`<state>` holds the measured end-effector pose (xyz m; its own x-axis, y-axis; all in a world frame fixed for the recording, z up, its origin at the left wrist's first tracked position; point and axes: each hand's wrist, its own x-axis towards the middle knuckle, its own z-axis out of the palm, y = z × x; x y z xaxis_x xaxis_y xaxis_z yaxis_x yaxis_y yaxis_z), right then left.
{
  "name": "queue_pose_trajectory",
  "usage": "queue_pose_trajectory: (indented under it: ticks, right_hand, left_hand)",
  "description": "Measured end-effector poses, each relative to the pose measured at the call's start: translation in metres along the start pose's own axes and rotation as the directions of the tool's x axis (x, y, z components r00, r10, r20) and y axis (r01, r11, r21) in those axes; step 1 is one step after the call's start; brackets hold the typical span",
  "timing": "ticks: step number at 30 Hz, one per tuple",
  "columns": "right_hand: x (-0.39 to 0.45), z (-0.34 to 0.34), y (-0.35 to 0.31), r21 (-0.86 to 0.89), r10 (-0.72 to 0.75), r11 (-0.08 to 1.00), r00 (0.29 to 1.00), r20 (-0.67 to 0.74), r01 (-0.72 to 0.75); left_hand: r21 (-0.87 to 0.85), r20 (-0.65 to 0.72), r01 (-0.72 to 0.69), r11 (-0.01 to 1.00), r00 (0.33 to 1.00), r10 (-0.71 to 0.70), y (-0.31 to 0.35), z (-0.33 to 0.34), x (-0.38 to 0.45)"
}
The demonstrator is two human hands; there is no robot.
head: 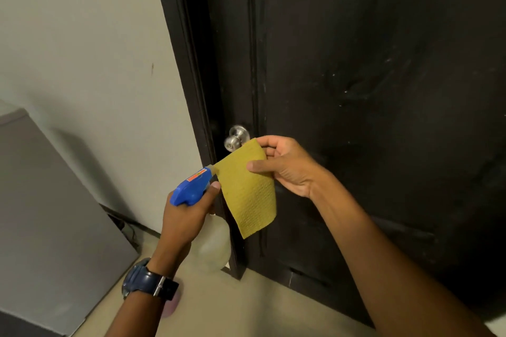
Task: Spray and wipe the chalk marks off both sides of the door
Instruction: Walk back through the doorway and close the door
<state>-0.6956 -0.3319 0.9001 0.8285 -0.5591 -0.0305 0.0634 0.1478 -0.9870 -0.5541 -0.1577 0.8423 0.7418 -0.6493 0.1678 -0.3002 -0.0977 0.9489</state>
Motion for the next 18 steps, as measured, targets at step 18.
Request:
queue_pose_trajectory:
  ticks: [18]
  right_hand:
    - [-0.125,0.022,0.034,0.079,0.217,0.976,0.904,-0.369,-0.202]
  left_hand:
    - [-0.049,0.205,-0.029,0.998,0.978,0.039,0.011,-0.064,-0.057]
